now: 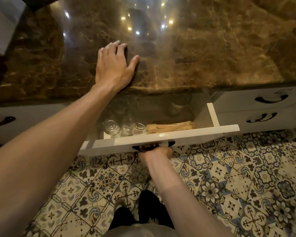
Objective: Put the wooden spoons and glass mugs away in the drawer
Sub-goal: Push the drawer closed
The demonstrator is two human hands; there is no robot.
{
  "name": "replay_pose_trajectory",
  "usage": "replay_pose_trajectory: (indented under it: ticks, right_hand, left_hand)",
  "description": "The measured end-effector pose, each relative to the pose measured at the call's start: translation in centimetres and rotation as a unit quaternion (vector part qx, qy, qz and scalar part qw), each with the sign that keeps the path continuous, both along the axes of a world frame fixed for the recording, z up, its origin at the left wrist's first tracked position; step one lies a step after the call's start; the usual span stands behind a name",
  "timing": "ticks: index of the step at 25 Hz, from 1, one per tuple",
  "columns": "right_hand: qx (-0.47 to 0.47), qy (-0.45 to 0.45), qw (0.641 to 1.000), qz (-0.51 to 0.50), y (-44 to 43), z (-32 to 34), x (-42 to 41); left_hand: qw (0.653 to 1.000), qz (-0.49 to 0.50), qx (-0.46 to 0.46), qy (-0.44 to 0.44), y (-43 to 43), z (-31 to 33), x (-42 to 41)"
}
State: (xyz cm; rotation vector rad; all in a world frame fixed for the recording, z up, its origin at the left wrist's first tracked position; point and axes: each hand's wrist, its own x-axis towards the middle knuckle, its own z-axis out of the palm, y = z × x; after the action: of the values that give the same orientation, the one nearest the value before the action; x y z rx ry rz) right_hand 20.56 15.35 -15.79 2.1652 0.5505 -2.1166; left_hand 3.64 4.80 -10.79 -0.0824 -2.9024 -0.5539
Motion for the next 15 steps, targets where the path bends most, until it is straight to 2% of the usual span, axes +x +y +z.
replay_pose_trajectory:
  ticks: [2, 6, 7, 9, 11, 15]
  right_hand:
    - [-0.073, -0.003, 0.992, -0.102, -0.2, 0.0, -1.8]
    - [-0.016, -0.027, 0.999, 0.024, -0.3, 0.7, -4.3]
    - [-0.028, -0.02, 0.999, 0.011, -0.5, 0.8, -4.9]
    - [-0.083, 0.007, 0.993, -0.088, -0.3, 0.5, -6.5]
    - [-0.097, 0.036, 0.986, -0.132, -0.4, 0.2, -8.0]
    - [-0.093, 0.058, 0.985, -0.131, -0.7, -0.4, -9.9]
  left_hand:
    - [1.0, 0.001, -0.003, 0.0, 0.0, 0.0, -0.3]
    - [1.0, 0.004, -0.016, 0.001, 0.1, -0.2, -0.6]
    - [1.0, 0.006, -0.017, 0.002, 0.1, -0.3, -0.7]
    - [1.0, 0.01, -0.015, 0.002, 0.0, -0.3, -0.7]
    - [1.0, 0.012, -0.014, 0.002, 0.1, -0.4, -0.8]
    - [1.0, 0.01, -0.012, 0.004, 0.1, -0.4, -0.9]
